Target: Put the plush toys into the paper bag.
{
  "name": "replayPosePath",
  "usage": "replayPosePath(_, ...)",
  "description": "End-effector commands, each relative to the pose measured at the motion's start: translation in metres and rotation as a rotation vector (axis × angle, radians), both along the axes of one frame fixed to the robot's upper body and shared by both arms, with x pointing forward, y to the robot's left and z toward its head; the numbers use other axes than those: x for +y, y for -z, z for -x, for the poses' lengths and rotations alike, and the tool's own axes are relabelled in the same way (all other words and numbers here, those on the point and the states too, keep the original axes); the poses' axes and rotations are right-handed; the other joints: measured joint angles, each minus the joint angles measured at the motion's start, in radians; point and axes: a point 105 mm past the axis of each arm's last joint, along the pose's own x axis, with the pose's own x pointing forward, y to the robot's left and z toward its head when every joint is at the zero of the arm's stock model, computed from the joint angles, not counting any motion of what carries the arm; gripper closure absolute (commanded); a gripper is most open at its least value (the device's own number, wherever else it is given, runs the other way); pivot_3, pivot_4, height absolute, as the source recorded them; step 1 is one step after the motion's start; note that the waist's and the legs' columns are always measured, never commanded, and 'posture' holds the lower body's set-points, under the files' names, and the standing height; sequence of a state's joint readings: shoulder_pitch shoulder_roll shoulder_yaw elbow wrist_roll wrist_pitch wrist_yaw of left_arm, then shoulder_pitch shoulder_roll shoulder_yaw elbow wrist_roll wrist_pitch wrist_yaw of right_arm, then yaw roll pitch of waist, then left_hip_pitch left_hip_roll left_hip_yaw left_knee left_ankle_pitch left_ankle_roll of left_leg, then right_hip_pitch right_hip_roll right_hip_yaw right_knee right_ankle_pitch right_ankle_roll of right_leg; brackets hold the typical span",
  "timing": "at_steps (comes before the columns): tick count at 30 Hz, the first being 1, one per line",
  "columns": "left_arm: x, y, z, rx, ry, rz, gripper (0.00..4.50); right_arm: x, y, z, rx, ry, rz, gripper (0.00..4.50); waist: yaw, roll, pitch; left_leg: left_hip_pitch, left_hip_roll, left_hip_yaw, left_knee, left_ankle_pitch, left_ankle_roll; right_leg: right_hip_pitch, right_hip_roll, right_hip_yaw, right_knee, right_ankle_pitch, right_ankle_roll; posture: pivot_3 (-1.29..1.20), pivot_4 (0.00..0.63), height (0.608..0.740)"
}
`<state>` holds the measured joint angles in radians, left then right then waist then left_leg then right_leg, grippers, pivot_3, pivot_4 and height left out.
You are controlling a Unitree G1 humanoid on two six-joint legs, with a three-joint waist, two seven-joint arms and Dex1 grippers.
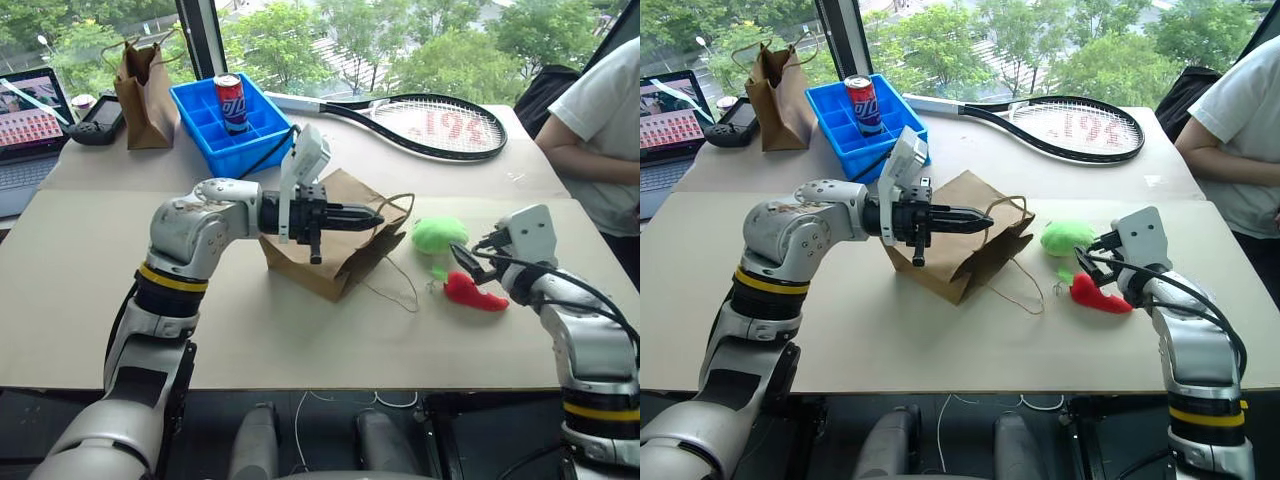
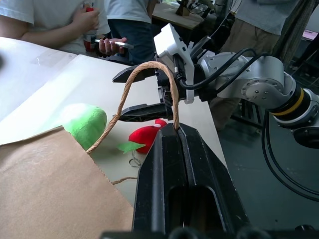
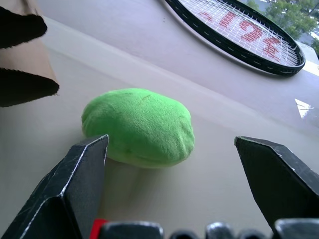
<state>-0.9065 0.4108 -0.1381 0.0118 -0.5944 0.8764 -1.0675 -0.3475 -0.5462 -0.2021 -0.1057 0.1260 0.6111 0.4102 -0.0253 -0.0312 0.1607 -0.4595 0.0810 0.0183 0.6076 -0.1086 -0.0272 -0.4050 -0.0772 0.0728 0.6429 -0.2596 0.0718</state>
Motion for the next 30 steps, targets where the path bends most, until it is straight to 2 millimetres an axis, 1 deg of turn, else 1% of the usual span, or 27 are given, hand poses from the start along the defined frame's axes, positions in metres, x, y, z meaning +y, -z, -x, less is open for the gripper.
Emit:
replayPosePath(1,0.003,-0.017,0.003,-0.048,0.0,0.027,4.5,0.004,0.006,-0.018,0.007,-0.005,-0.05,0.01,0.002,0.0,0.0,0.0,0.0,0.0,0.0,0.0,0.0,0.0,0.0,0.0,0.0,0.0,0.0,0.0,0.15,0.731)
replayPosePath(4,0.005,-0.017,0.003,-0.053,-0.008,0.02,4.5,0.012,0.021,-0.026,0.05,-0.017,-0.116,0.01,0.006,0.001,0.0,0.0,0.0,-0.001,-0.001,0.0,0.0,0.0,0.0,0.0,0.0,0.0,-0.001,0.0,0.15,0.731)
replayPosePath(7,0.007,-0.018,0.003,-0.057,-0.02,0.022,4.5,0.017,0.042,-0.026,0.121,-0.02,-0.159,0.76,0.011,0.001,0.001,-0.001,-0.001,-0.001,-0.002,0.0,0.0,0.0,0.0,0.0,0.0,0.0,-0.001,0.0,0.15,0.731)
replayPosePath(9,0.008,-0.02,0.002,-0.059,-0.029,0.027,4.5,0.018,0.045,-0.024,0.124,-0.019,-0.174,1.37,0.01,0.001,0.001,-0.001,-0.001,-0.001,-0.001,0.0,0.0,0.0,0.0,0.0,0.0,0.0,-0.001,0.0,0.15,0.731)
replayPosePath(10,0.008,-0.021,0.001,-0.06,-0.032,0.028,4.5,0.02,0.041,-0.023,0.104,-0.03,-0.175,1.78,0.01,0.001,0.001,-0.001,-0.001,-0.001,-0.001,0.0,0.0,0.001,0.0,0.0,0.0,0.0,-0.001,0.0,0.15,0.731)
replayPosePath(11,0.009,-0.022,0.001,-0.061,-0.034,0.03,4.5,0.021,0.034,-0.022,0.077,-0.041,-0.174,2.09,0.009,0.001,0.001,-0.001,-0.001,-0.001,0.0,0.0,0.0,0.001,0.0,0.0,0.0,0.0,-0.001,0.0,0.15,0.731)
replayPosePath(14,0.011,-0.025,-0.001,-0.06,-0.04,0.037,4.5,0.022,0.004,-0.015,-0.03,-0.091,-0.128,3.1,0.01,0.001,0.001,-0.001,-0.001,-0.001,0.0,0.0,0.0,0.001,0.0,0.0,0.001,0.0,0.0,0.0,0.15,0.731)
replayPosePath(15,0.011,-0.025,-0.002,-0.059,-0.041,0.038,4.5,0.022,-0.001,-0.012,-0.047,-0.108,-0.109,3.39,0.01,0.002,0.001,-0.001,-0.001,-0.001,-0.001,0.0,0.0,0.001,0.0,0.0,0.001,0.0,0.0,0.0,0.15,0.731)
replayPosePath(16,0.011,-0.025,-0.002,-0.059,-0.041,0.039,4.5,0.023,-0.009,-0.008,-0.06,-0.129,-0.082,3.72,0.01,0.002,0.002,-0.001,-0.001,-0.001,-0.001,0.0,0.0,0.0,0.0,0.0,0.001,0.0,0.0,0.0,0.15,0.731)
replayPosePath(17,0.011,-0.025,-0.002,-0.058,-0.039,0.04,4.5,0.025,-0.022,0.001,-0.078,-0.173,-0.04,4.08,0.011,0.003,0.002,-0.001,-0.001,-0.001,-0.001,0.0,0.0,0.0,0.0,0.0,0.0,0.0,0.0,0.0,0.15,0.731)
replayPosePath(18,0.011,-0.025,-0.003,-0.058,-0.038,0.041,4.5,0.028,-0.03,0.008,-0.076,-0.208,-0.021,4.34,0.012,0.005,0.003,-0.001,-0.001,-0.001,-0.001,0.0,0.0,0.0,0.0,0.0,0.0,0.0,0.0,0.0,0.15,0.731)
replayPosePath(20,0.009,-0.025,-0.003,-0.054,-0.034,0.045,4.5,0.034,-0.039,0.022,-0.053,-0.269,0.013,4.43,0.012,0.006,0.004,-0.001,-0.002,-0.001,-0.001,0.0,0.0,0.0,0.0,0.0,0.0,-0.001,0.001,0.0,0.15,0.731)
replayPosePath(23,0.007,-0.023,-0.003,-0.049,-0.025,0.048,4.5,0.051,-0.04,0.038,0.001,-0.361,0.021,4.43,0.01,0.006,0.004,-0.001,-0.001,-0.002,-0.001,0.0,0.0,0.0,0.0,0.0,0.0,-0.001,0.001,0.0,0.15,0.731)
replayPosePath(27,0.005,-0.024,-0.002,-0.048,-0.02,0.053,4.5,0.079,-0.034,0.053,0.079,-0.461,-0.026,4.44,0.008,0.006,0.004,-0.001,-0.001,-0.002,-0.001,0.0,0.0,0.0,0.0,0.0,0.0,-0.001,0.001,0.0,0.15,0.731)
replayPosePath(30,0.003,-0.025,-0.002,-0.048,-0.016,0.058,4.5,0.104,-0.023,0.054,0.114,-0.511,-0.058,4.44,0.007,0.006,0.004,-0.001,-0.001,-0.002,0.0,0.0,0.0,0.0,0.0,0.0,0.0,-0.001,0.001,0.0,0.15,0.731)
